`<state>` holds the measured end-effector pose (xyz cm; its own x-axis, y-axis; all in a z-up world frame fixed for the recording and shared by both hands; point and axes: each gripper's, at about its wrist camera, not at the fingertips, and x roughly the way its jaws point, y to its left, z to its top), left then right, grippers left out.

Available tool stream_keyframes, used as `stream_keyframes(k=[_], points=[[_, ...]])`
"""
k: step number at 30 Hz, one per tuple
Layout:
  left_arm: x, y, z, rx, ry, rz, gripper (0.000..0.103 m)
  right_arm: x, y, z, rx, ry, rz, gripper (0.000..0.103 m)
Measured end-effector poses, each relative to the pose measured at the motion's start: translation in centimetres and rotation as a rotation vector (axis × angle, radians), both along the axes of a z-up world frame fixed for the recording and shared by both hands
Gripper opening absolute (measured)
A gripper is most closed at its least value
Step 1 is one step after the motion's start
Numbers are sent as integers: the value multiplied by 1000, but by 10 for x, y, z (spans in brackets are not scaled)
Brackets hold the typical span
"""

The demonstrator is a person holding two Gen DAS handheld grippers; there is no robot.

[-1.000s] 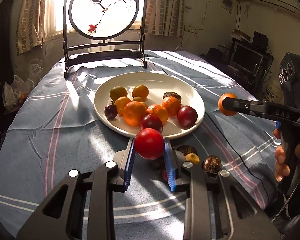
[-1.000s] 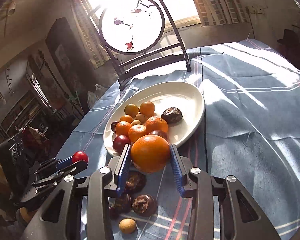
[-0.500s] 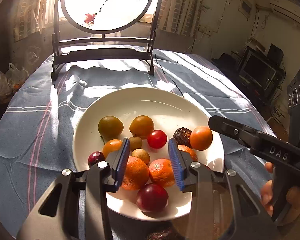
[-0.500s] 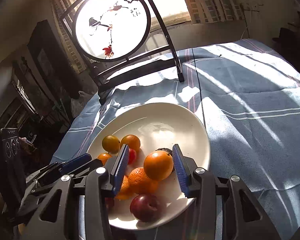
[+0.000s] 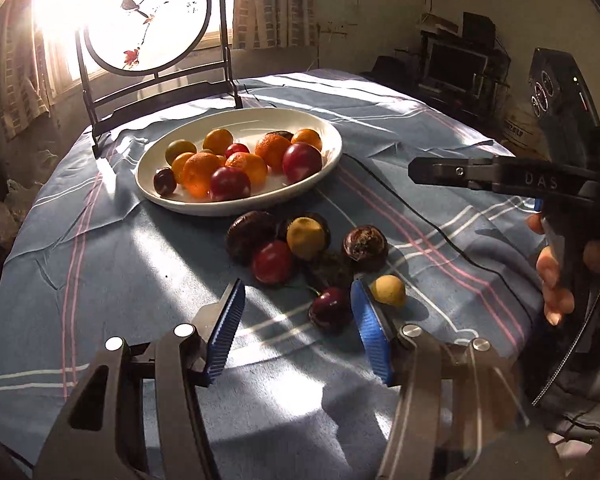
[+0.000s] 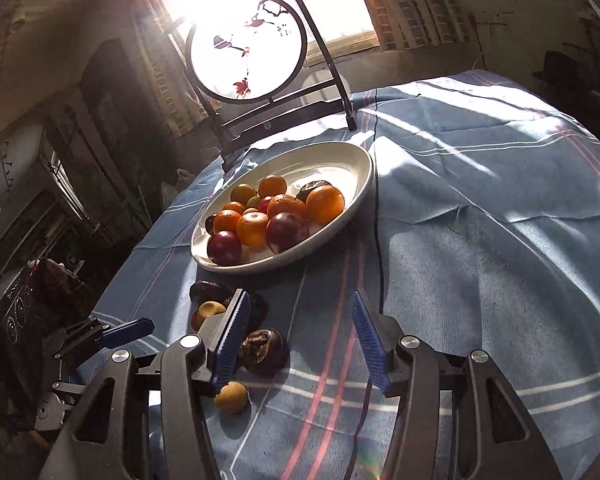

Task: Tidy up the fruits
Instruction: 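Grasp a red plum with the left gripper while the right grasps a yellow lemon, then place the plum on the plate with the left gripper while the right places the lemon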

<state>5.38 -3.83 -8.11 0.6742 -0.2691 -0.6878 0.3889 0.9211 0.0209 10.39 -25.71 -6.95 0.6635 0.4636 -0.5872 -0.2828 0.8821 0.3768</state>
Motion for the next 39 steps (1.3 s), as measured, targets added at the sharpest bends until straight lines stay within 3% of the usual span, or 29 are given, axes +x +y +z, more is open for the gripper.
stream_keyframes(k=[3, 7, 13, 17, 23, 25, 27, 33, 39], points=[[0, -6, -14, 0, 23, 22, 52, -18, 1, -9, -9, 15, 14, 53], [14, -7, -30, -61, 93, 60, 28, -34, 12, -14, -21, 28, 56, 53], [-2, 6, -16, -114, 45, 88, 28, -45, 33, -16, -69, 30, 129, 53], [-20, 18, -2, -91, -24, 123, 28, -48, 54, -19, -108, 19, 198, 53], [-25, 32, 2, -113, -19, 140, 28, -37, 78, -27, -180, 45, 209, 53], [-23, 33, 1, -117, -13, 140, 28, -34, 81, -32, -181, 68, 209, 44], [-21, 34, -1, -126, -5, 139, 28, -35, 83, -32, -207, 57, 201, 25], [-16, 37, -2, -142, -1, 141, 28, -37, 70, -26, -143, 63, 191, 25], [14, 41, 21, -160, -23, 134, 28, -3, 45, 14, -49, 13, 154, 25]])
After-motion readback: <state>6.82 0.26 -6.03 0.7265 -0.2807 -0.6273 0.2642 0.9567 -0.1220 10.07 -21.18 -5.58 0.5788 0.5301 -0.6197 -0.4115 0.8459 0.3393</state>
